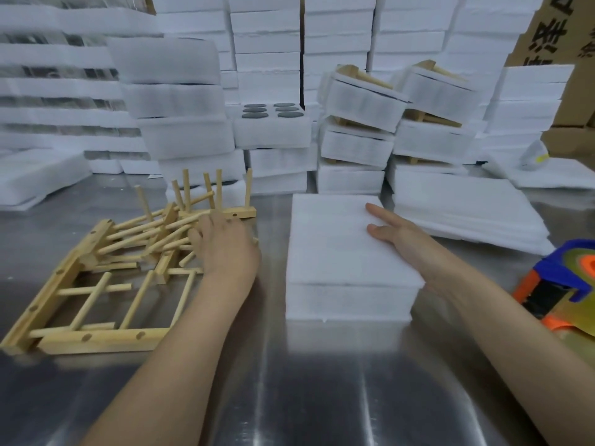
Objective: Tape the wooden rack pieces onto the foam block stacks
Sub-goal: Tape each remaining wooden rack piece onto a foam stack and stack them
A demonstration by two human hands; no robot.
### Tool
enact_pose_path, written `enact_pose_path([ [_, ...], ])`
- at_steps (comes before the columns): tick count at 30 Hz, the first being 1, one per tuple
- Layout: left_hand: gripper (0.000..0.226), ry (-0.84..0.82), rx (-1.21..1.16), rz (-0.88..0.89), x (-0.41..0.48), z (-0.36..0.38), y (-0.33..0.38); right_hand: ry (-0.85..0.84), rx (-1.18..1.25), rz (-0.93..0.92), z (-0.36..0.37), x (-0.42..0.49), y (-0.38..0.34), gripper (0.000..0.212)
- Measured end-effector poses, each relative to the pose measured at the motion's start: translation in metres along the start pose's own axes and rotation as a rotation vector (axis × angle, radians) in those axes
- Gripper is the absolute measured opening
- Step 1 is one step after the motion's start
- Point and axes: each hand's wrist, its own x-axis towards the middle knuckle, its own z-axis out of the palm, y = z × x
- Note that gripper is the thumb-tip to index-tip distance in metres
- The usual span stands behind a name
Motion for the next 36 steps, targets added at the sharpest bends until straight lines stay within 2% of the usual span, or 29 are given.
enact_pose_path([
  [2,0.033,-0.151,0.110,-0.042,-0.004,0.003,-0.001,-0.006,-0.001,0.002,0.000,-0.001,0.000,0.043],
  [3,0.027,-0.155,0.097,-0.027,-0.005,0.003,0.000,-0.011,-0.001,0.003,0.000,-0.002,0.000,0.043],
  [5,0.024,-0.085,0.046,0.017,-0.003,0.000,0.004,-0.019,0.001,0.002,0.000,-0.002,0.001,0.043],
  [7,0.039,0.100,-0.085,0.044,-0.002,-0.007,0.003,-0.023,-0.001,0.005,-0.001,-0.002,0.002,0.042],
  [9,0.052,0.389,-0.413,0.119,-0.003,-0.017,0.001,-0.028,-0.016,0.009,-0.001,-0.003,0.001,0.043],
  [11,0.040,0.571,-0.970,0.291,-0.011,-0.034,0.008,-0.036,-0.026,0.010,-0.001,-0.004,0.000,0.043],
  [12,0.032,0.571,-1.261,0.379,-0.015,-0.042,0.014,-0.039,-0.026,0.009,-0.001,-0.004,0.000,0.043],
  [14,0.023,0.425,-1.716,0.434,-0.024,-0.049,0.028,-0.040,-0.019,0.007,-0.001,-0.004,0.000,0.044],
  [16,0.023,0.185,-1.903,0.326,-0.030,-0.050,0.038,-0.037,-0.008,0.002,0.000,-0.004,0.000,0.044],
  [18,0.025,0.075,-1.761,0.224,-0.034,-0.042,0.043,-0.038,0.000,0.001,0.001,-0.004,0.000,0.045],
  [20,0.022,0.073,-1.517,0.220,-0.035,-0.035,0.044,-0.035,0.008,-0.004,0.001,-0.006,-0.001,0.045],
  [22,0.022,0.050,-1.472,0.159,-0.034,-0.034,0.043,-0.012,0.002,-0.012,0.003,-0.008,-0.001,0.048],
  [25,0.025,-0.069,-1.438,0.018,-0.029,-0.037,0.039,0.042,-0.035,-0.056,0.003,-0.011,-0.002,0.056],
  [28,0.031,-0.112,-1.168,0.083,-0.027,-0.034,0.031,0.043,-0.086,-0.102,0.004,-0.013,-0.003,0.059],
  [30,0.041,-0.026,-1.086,0.088,-0.025,-0.034,0.026,0.049,-0.065,-0.100,0.004,-0.015,-0.004,0.055],
  [32,0.046,0.094,-1.092,-0.009,-0.021,-0.033,0.020,0.056,-0.056,-0.082,0.005,-0.016,-0.005,0.051],
  [34,0.038,0.245,-1.034,-0.093,-0.014,-0.025,0.012,0.051,-0.068,-0.071,0.005,-0.018,-0.006,0.048],
  [36,0.016,0.349,-0.841,-0.120,-0.005,-0.017,0.004,0.053,-0.077,-0.071,0.005,-0.019,-0.006,0.048],
])
